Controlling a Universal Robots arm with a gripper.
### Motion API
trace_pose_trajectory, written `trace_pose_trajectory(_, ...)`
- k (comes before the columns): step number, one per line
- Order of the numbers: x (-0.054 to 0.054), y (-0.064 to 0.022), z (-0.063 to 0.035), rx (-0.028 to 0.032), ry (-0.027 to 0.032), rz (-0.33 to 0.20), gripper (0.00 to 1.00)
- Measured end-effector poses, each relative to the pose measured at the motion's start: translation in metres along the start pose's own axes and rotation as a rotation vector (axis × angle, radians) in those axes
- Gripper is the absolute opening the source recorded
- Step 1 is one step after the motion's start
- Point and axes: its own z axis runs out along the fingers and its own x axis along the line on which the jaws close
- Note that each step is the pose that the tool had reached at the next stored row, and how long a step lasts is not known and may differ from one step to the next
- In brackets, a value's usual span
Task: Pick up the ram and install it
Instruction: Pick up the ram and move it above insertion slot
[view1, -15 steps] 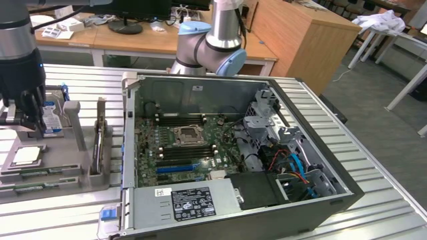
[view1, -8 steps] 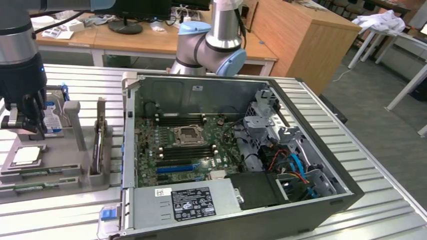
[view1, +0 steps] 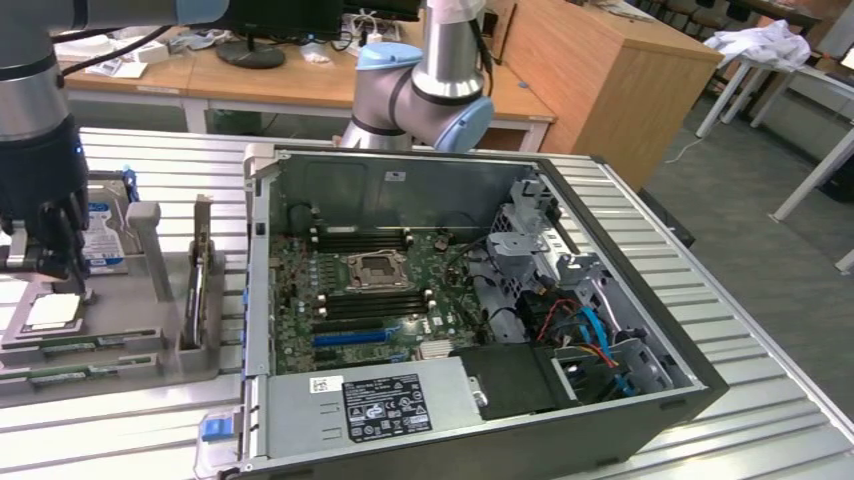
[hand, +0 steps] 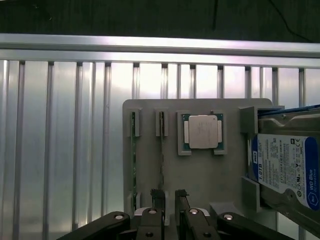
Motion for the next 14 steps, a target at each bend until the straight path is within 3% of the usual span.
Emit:
trace_pose_trajectory(10, 0.026, 0.0002, -0.0005, 0.0, 0.0, 0.0, 0.24)
trace_pose_trajectory(14, 0.027, 0.0001, -0.0006, 0.0, 0.0, 0.0, 0.24)
